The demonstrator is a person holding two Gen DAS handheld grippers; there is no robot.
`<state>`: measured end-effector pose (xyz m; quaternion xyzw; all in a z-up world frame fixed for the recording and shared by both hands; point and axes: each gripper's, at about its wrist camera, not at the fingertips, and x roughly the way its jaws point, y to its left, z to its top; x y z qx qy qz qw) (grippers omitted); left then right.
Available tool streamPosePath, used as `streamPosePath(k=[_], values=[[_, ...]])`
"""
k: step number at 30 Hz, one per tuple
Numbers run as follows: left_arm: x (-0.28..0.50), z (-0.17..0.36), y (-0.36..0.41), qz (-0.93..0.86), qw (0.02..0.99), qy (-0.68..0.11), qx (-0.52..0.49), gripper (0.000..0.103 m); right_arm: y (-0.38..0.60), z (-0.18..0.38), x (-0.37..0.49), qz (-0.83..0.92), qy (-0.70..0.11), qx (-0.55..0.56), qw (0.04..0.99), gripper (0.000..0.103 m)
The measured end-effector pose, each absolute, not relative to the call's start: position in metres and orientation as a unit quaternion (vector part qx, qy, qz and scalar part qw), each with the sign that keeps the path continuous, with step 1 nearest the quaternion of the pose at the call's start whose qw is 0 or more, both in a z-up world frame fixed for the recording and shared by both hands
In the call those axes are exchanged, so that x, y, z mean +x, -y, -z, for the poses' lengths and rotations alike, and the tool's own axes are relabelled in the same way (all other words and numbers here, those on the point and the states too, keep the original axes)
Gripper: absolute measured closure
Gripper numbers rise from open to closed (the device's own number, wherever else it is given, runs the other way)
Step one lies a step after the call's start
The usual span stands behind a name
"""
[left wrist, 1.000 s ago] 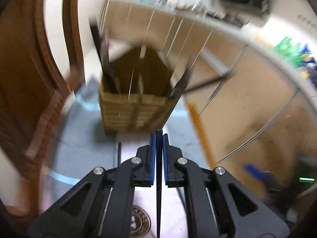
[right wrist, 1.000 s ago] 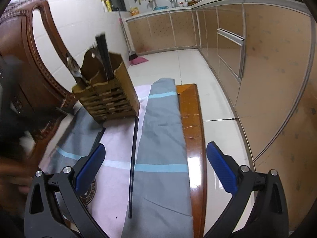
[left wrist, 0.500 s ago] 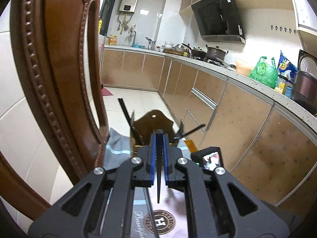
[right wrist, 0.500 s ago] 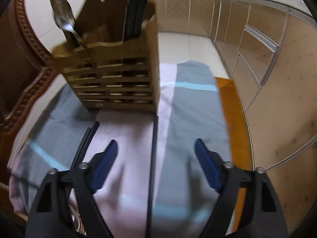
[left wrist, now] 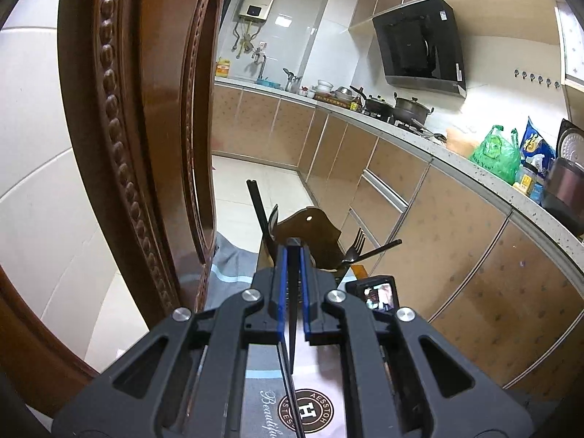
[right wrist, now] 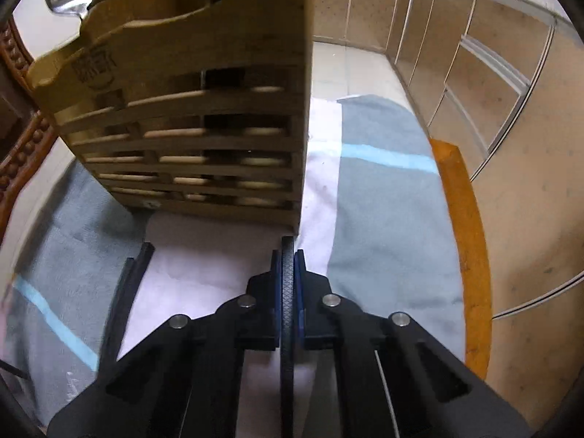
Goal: Organize utensils
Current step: 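Carry the left tool's chopstick over the holder while the right tool grasps another chopstick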
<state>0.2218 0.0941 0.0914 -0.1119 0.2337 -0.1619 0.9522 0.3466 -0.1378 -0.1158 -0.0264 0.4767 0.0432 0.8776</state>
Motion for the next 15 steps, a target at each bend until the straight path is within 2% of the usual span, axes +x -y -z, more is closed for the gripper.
streamPosePath(k=[3,15], values=[[0.221,-0.091,-0.088,0.167,0.951,-0.236,-0.107,0.097,0.142,0.098,0.329,-0.056,-0.458,-0.006,0.887,0.096],[0.214,-0.095,-0.068,0.192,0.947,-0.244,-0.078,0.096,0.156,-0.053,0.164,-0.096,-0.286,0.011,0.953,0.096]])
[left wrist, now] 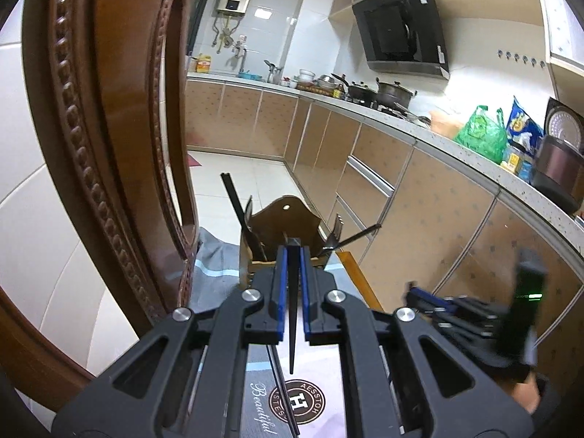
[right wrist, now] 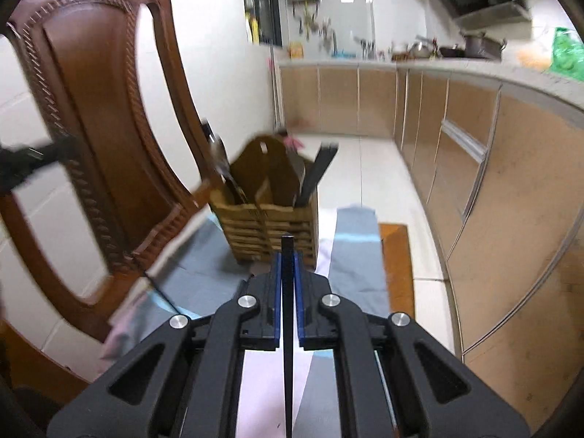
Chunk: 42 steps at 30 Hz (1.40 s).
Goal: Organize utensils
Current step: 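Carry the left tool's chopstick over the holder while the right tool grasps another chopstick, then open the right tool to drop its chopstick into the holder while the left tool holds its chopstick above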
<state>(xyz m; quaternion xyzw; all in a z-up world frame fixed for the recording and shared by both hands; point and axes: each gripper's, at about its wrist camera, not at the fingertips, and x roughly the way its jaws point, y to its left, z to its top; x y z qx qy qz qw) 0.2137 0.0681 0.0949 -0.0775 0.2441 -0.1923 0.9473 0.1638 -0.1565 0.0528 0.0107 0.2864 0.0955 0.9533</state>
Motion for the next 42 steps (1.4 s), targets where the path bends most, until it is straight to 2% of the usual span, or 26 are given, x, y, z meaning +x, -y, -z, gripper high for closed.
streamPosePath(k=[6,14,25,36,42], values=[[0.207,-0.098,-0.059,0.197,0.948,-0.243,-0.060,0.097,0.152,-0.090,0.115,-0.102,-0.239,0.010,0.966,0.096],[0.207,-0.094,-0.058,0.183,0.950,-0.248,-0.046,0.096,0.151,-0.141,0.107,-0.103,-0.203,-0.003,0.974,0.096],[0.211,-0.090,-0.067,0.172,0.951,-0.253,-0.046,0.096,0.138,-0.145,0.118,-0.106,-0.212,-0.014,0.971,0.096],[0.217,-0.089,-0.078,0.161,0.953,-0.249,-0.060,0.096,0.120,-0.218,0.189,-0.090,-0.137,-0.018,0.986,0.096],[0.219,-0.086,-0.080,0.156,0.953,-0.252,-0.062,0.097,0.123,-0.208,0.254,-0.058,-0.127,0.026,0.990,0.096]])
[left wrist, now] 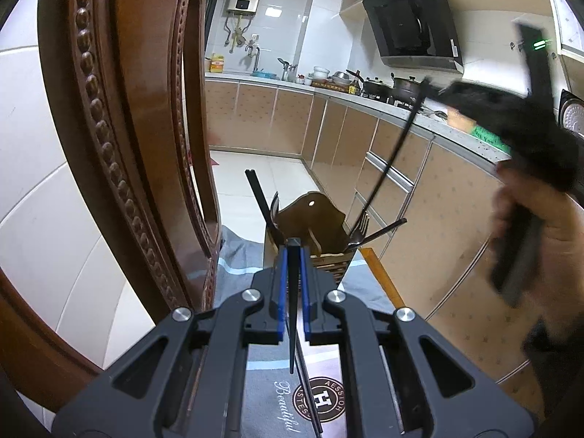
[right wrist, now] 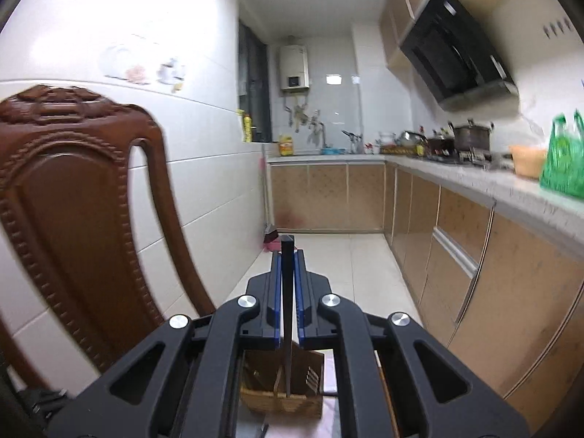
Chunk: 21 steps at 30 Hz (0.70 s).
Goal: Organize utensils
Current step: 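Open the right tool to drop its chopstick into the holder while the left tool holds its chopstick above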
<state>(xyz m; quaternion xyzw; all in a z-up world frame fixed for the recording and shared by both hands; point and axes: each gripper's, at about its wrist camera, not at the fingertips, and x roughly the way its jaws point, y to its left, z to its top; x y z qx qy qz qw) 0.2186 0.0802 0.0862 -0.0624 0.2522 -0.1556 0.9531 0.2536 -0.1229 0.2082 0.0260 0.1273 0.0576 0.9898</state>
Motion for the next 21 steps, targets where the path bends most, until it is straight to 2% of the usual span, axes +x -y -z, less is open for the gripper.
streamPosePath(k=[8,9,10,11,12,14,18,21], values=[[0.224,-0.082,-0.083,0.150,0.952,-0.257,-0.069,0.097,0.134,-0.122,0.319,-0.049,-0.214,0.074,0.973,0.096],[0.225,-0.081,-0.083,0.149,0.952,-0.258,-0.070,0.097,0.138,-0.114,0.321,-0.051,-0.225,0.085,0.969,0.093],[0.226,-0.080,-0.083,0.148,0.952,-0.258,-0.070,0.097,0.143,-0.109,0.319,-0.057,-0.232,0.097,0.966,0.089],[0.227,-0.080,-0.084,0.148,0.952,-0.258,-0.071,0.097,0.148,-0.107,0.314,-0.065,-0.236,0.108,0.964,0.068],[0.227,-0.080,-0.084,0.147,0.952,-0.257,-0.072,0.097,0.152,-0.106,0.308,-0.070,-0.235,0.115,0.963,0.039],[0.227,-0.080,-0.085,0.145,0.953,-0.256,-0.075,0.097,0.163,-0.109,0.281,-0.071,-0.210,0.132,0.966,0.021],[0.224,-0.082,-0.091,0.138,0.954,-0.248,-0.096,0.097,0.180,-0.098,0.203,-0.089,-0.177,0.121,0.973,0.010],[0.222,-0.086,-0.092,0.133,0.956,-0.239,-0.104,0.097,0.192,-0.063,0.154,-0.085,-0.169,0.116,0.975,0.007]])
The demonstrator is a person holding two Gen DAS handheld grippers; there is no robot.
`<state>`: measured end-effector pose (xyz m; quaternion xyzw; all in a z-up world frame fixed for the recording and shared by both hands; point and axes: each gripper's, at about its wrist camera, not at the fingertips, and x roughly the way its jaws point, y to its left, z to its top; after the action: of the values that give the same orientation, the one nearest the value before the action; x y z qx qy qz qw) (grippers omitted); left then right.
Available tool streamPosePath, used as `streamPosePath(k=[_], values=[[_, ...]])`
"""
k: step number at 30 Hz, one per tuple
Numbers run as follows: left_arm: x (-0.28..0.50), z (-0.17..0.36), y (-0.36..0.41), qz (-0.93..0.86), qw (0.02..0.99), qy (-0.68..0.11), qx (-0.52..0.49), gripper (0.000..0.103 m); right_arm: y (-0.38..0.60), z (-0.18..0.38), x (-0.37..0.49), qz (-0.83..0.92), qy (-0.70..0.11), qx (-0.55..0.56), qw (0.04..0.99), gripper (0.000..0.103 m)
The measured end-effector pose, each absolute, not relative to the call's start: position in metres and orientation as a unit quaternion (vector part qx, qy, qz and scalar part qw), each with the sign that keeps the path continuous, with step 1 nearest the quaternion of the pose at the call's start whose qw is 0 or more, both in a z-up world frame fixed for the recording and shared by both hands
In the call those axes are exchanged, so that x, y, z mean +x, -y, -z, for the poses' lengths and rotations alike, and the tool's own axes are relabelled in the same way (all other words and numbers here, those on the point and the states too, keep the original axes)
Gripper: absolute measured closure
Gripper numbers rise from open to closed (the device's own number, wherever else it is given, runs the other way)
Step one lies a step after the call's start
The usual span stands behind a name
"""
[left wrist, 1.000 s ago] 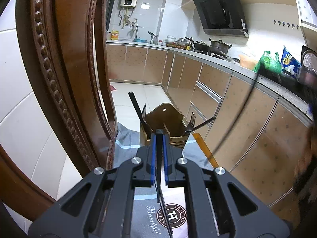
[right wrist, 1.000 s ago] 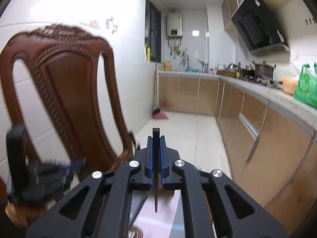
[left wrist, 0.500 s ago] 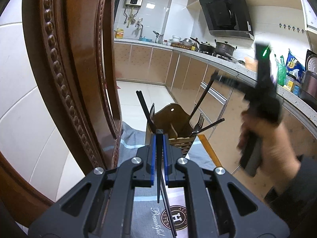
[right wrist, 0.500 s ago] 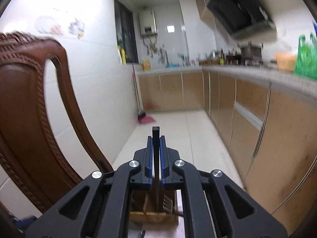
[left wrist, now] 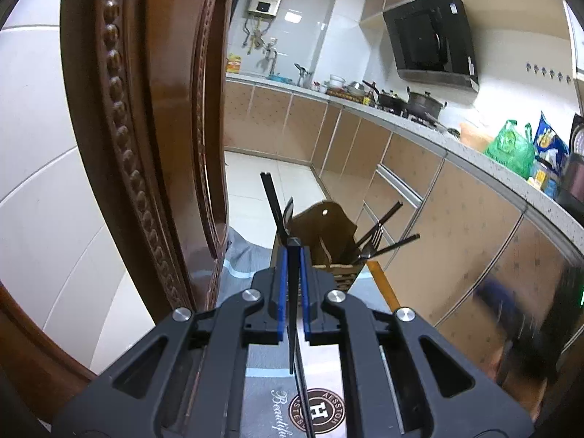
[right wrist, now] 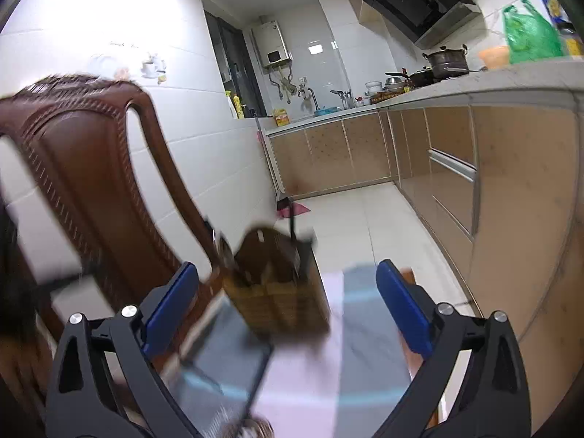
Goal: Organize utensils
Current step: 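Lower the left tool's chopstick into the holder and open the left tool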
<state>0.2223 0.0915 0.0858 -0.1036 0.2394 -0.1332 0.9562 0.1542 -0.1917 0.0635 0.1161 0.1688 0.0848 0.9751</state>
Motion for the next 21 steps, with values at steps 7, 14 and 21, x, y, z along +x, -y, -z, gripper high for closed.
streamPosePath(k=[7,14,21], values=[[0.241,-0.141,-0.082,0.134,0.963,-0.199,-0.125,0.097,0.203,-0.021,0.147,-0.076,-0.208,0.101,0.970,0.007],[0.294,-0.204,-0.063,0.119,0.972,-0.160,-0.124,0.097,0.222,-0.019,0.151,-0.083,-0.226,0.134,0.961,0.007],[0.362,-0.171,-0.050,0.116,0.960,-0.214,-0.137,0.097,0.237,-0.018,0.147,-0.086,-0.236,0.148,0.957,0.007]])
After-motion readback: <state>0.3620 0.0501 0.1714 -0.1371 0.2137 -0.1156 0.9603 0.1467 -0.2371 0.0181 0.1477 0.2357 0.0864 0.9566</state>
